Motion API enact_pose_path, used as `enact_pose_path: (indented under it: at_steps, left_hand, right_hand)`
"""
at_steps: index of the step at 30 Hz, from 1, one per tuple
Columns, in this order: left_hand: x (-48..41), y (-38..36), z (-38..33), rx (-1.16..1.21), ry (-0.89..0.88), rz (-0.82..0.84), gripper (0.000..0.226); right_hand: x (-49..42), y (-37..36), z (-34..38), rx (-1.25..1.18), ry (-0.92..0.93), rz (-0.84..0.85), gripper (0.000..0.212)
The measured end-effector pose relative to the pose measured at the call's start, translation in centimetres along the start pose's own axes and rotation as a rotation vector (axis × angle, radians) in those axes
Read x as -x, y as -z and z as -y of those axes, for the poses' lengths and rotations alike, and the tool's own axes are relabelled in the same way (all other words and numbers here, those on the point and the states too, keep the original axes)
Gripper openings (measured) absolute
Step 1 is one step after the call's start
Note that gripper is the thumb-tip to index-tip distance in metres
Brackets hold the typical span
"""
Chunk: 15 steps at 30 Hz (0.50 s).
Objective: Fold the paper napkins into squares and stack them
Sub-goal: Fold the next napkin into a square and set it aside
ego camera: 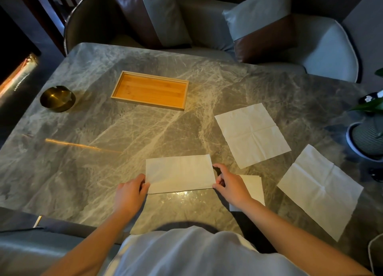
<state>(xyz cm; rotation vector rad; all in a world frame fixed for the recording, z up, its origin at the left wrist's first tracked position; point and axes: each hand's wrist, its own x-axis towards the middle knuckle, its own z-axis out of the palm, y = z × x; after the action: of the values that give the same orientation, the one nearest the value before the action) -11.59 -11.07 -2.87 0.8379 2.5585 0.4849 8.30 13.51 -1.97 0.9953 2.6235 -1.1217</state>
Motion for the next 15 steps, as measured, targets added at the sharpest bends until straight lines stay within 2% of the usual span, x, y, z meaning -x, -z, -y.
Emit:
enact_pose_path:
  at_steps: [3, 7, 11, 13, 15]
  left_hand:
    - [-0.1, 0.0, -0.1, 0.045, 0.025, -0.010, 0.014]
    - [-0.5, 0.3, 0.0, 0.046, 0.054, 0.024, 0.011]
    - [-0.7, 0.8, 0.0, -0.044, 0.017, -0.076, 0.033]
    - [-0.7, 0.8, -0.3, -0.098, -0.040, -0.138, 0.050]
    - [-0.7, 0.7, -1.2, -0.128, -0.152, -0.143, 0.053]
  right_hand:
    - [0.2, 0.4, -0.2, 0.005, 0.010, -0.021, 0.062]
    - [0.2, 0.9, 0.3, 0.080, 0.070, -0.162, 0.049]
    - [-0.2, 0.7, 2.0, 0.164, 0.202, -0.163, 0.039]
    - [-0.5, 0.2, 3.0, 0.209, 0.244, -0.104, 0.042]
    - [-0.9, -0.5, 4.0, 0.253, 0.277, -0.051, 0.047]
